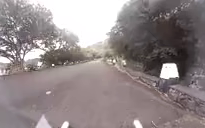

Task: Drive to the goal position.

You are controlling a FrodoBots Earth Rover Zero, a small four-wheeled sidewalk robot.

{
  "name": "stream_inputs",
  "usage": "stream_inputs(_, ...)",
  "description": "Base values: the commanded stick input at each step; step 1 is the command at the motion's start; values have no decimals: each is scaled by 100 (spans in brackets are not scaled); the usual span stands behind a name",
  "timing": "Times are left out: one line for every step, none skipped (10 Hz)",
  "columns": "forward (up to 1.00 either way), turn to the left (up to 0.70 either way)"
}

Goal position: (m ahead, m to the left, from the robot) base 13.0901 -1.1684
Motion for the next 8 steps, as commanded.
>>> stream_inputs(50, -14)
stream_inputs(50, -50)
stream_inputs(50, -50)
stream_inputs(50, -50)
stream_inputs(50, -50)
stream_inputs(50, -50)
stream_inputs(50, -50)
stream_inputs(50, 0)
